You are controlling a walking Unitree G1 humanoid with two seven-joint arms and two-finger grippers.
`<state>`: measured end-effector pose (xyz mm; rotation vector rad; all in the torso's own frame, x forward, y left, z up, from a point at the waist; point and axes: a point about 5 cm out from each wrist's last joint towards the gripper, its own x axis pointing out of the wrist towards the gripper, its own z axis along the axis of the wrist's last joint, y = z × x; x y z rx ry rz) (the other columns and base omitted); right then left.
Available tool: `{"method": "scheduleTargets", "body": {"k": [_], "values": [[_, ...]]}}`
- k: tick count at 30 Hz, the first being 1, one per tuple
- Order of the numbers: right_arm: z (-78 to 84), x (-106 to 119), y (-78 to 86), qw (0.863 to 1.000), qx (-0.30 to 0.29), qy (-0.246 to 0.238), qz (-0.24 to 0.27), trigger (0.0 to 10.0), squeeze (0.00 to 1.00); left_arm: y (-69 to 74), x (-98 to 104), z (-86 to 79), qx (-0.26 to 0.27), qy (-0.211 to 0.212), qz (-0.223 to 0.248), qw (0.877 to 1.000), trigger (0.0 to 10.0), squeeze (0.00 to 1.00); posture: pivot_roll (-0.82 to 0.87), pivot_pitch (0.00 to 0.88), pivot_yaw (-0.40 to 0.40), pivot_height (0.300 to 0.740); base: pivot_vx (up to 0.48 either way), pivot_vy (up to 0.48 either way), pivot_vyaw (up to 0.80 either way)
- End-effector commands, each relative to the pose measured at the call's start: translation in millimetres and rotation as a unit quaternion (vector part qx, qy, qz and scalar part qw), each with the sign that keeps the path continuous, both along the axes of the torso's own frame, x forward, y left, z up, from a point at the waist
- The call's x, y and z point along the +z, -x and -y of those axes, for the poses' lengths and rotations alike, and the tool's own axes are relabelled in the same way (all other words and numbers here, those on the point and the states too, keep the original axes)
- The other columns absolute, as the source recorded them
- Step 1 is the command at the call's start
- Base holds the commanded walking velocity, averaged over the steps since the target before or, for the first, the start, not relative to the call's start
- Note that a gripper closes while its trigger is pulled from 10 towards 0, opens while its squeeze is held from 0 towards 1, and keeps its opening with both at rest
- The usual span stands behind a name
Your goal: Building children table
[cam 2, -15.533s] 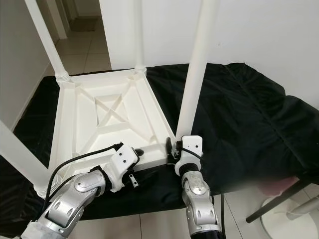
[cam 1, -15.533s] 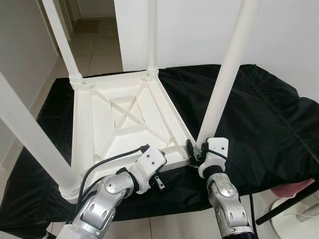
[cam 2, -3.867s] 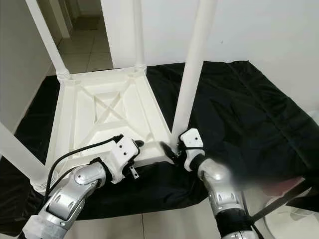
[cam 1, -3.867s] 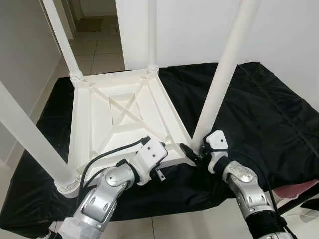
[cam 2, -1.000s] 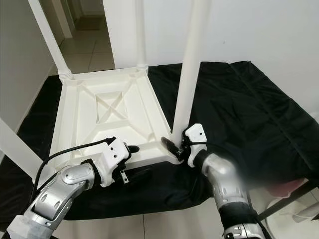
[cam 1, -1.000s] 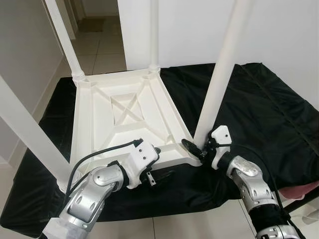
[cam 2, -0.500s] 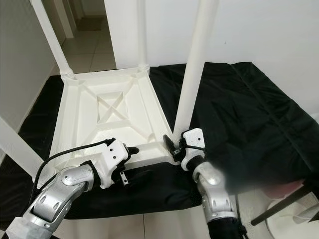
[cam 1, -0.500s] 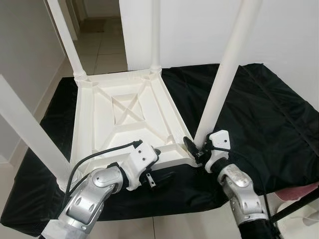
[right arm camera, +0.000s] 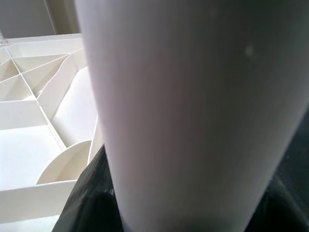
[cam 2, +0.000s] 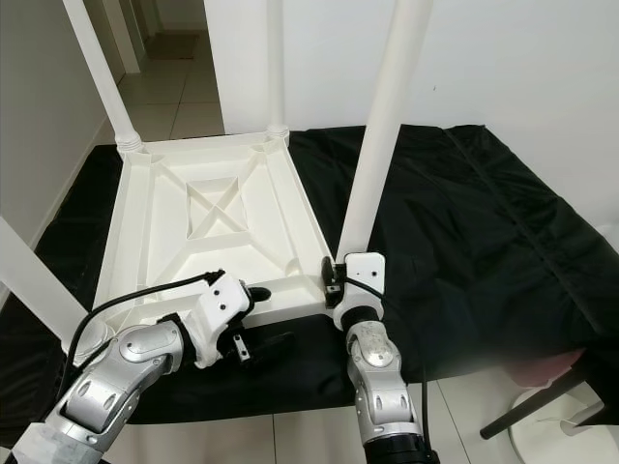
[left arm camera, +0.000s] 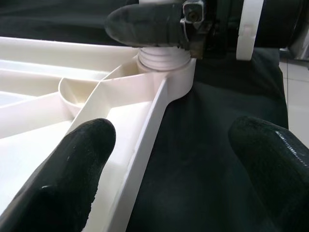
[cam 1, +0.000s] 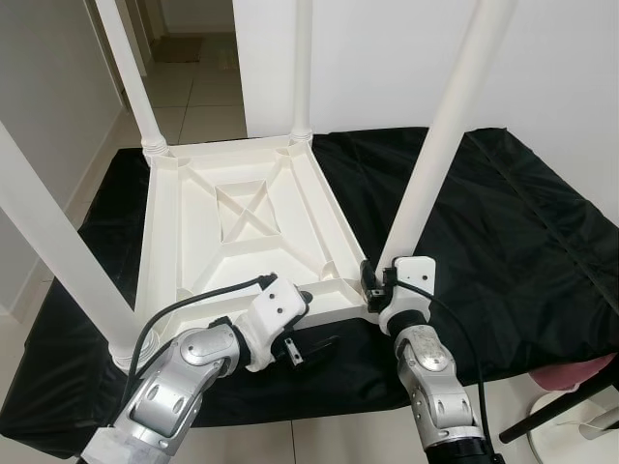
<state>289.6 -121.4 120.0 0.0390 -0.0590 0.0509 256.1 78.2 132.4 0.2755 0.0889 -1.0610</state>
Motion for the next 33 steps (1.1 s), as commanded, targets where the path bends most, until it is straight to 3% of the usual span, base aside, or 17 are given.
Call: {"method": "scheduleTargets", "body": {"k": [1, 2, 3, 15, 16, 17, 18, 27, 31, 33], "values": [[-2.0, -5, 0.2, 1.000, -0.002, -0.016, -0.019, 10.0, 0.00, -0.9, 1, 0.7, -0.001, 0.000, -0.002, 1.000, 10.0, 0.00, -0.02, 0.000, -0.004, 0.740, 0.000, 0.000, 0.00], [-0.6, -4, -0.7, 1.000, 0.000, -0.013, -0.017, 10.0, 0.00, -1.8, 2, 0.8, 0.000, 0.002, -0.001, 1.000, 10.0, 0.00, -0.02, 0.000, -0.006, 0.740, 0.000, 0.000, 0.00], [1.0, -3, -1.6, 1.000, 0.004, -0.012, -0.014, 10.0, 1.00, -3.2, 3, 0.5, 0.002, 0.004, 0.001, 1.000, 10.0, 0.00, -0.02, 0.000, -0.007, 0.740, 0.000, 0.000, 0.00], [10.7, 3, -4.1, 1.000, 0.014, 0.018, 0.004, 10.0, 1.00, -5.7, 6, -0.1, 0.009, 0.014, 0.005, 1.000, 10.0, 0.00, -0.02, 0.000, -0.007, 0.740, 0.000, 0.000, 0.00], [12.1, 2, -4.0, 1.000, 0.021, 0.021, 0.004, 10.0, 0.64, -5.9, 6, -0.4, 0.010, 0.014, 0.006, 1.000, 10.0, 0.00, -0.02, 0.000, -0.006, 0.740, 0.000, 0.000, 0.00], [12.1, 2, -4.0, 1.000, 0.021, 0.021, 0.004, 10.0, 0.64, -5.9, 6, -0.4, 0.010, 0.014, 0.006, 1.000, 10.0, 0.00, -0.02, 0.000, -0.006, 0.740, 0.000, 0.000, 0.00], [13.4, 2, -4.0, 0.999, 0.034, 0.023, 0.005, 10.0, 0.00, -5.6, 6, -0.8, 0.011, 0.013, 0.005, 1.000, 10.0, 0.00, -0.02, 0.000, -0.005, 0.740, 0.000, 0.000, 0.00], [28.0, 3, -8.8, 0.994, 0.102, 0.039, 0.014, 10.0, 0.00, -4.1, 4, -3.1, 0.004, 0.006, 0.001, 1.000, 10.0, 0.00, -0.03, 0.000, 0.026, 0.740, 0.000, 0.000, 0.00], [35.7, 2, -14.1, 0.976, 0.195, 0.100, 0.004, 10.0, 0.00, -6.7, 5, -3.1, -0.001, 0.001, 0.002, 1.000, 10.0, 0.00, -0.04, 0.000, 0.042, 0.740, 0.000, 0.000, 0.00], [36.4, 1, -14.9, 0.972, 0.208, 0.105, -0.002, 10.0, 0.00, -7.1, 5, -2.8, -0.002, 0.001, 0.003, 1.000, 10.0, 0.00, -0.04, 0.000, 0.042, 0.740, 0.000, 0.000, 0.00]]}}
